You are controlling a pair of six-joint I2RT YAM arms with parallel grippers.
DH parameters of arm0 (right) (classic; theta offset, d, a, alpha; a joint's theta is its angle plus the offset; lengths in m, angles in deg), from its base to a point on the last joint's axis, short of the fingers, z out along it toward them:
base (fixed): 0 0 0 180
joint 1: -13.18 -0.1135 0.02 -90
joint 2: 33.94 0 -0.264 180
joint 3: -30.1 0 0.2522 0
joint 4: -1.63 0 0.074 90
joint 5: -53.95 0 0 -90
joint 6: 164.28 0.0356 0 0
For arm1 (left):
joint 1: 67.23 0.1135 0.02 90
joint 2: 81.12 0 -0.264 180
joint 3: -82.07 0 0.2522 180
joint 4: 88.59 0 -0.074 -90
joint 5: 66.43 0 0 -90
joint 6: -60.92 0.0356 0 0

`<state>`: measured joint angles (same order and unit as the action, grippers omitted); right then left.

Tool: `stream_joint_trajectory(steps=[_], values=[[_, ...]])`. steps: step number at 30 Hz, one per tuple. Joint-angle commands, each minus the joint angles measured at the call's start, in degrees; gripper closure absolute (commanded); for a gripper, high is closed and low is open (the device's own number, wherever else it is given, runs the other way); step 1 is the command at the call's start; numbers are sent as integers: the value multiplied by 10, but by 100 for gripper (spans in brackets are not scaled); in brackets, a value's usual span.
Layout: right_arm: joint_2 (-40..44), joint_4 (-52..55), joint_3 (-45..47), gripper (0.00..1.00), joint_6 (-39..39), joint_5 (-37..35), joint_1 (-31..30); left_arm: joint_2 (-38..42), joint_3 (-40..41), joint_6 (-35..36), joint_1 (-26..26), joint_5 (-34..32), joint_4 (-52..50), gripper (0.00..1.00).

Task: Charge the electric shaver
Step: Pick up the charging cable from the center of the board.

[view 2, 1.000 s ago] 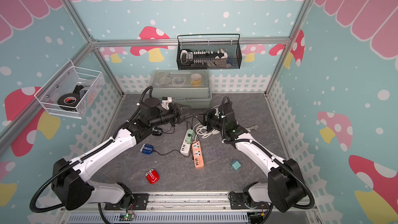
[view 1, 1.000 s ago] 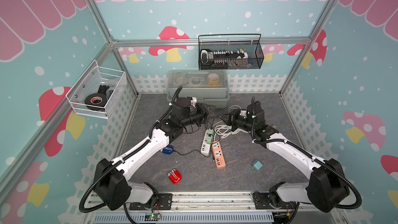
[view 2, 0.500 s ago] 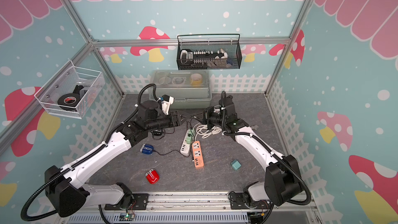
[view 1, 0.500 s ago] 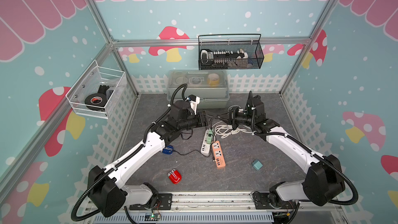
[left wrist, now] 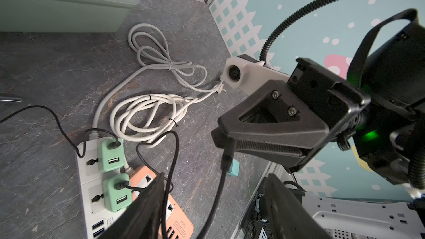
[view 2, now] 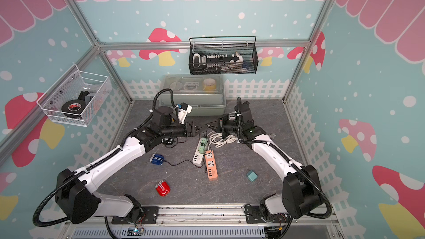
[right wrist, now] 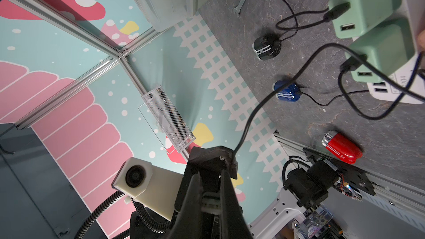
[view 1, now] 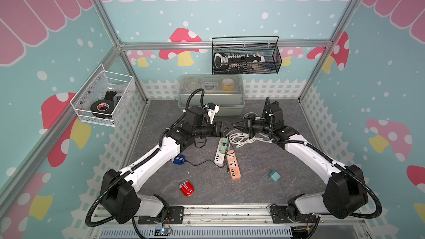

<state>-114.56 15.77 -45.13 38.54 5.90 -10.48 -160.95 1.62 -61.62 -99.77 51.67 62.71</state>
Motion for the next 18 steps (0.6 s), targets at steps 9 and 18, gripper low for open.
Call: stream_joint_trajectory(steps=[9,18], values=[[0,-41,3,96,40,5,2,-28,11,-64,4,29,99,63],[0,-46,5,96,47,7,1,-27,13,-83,7,29,120,72]])
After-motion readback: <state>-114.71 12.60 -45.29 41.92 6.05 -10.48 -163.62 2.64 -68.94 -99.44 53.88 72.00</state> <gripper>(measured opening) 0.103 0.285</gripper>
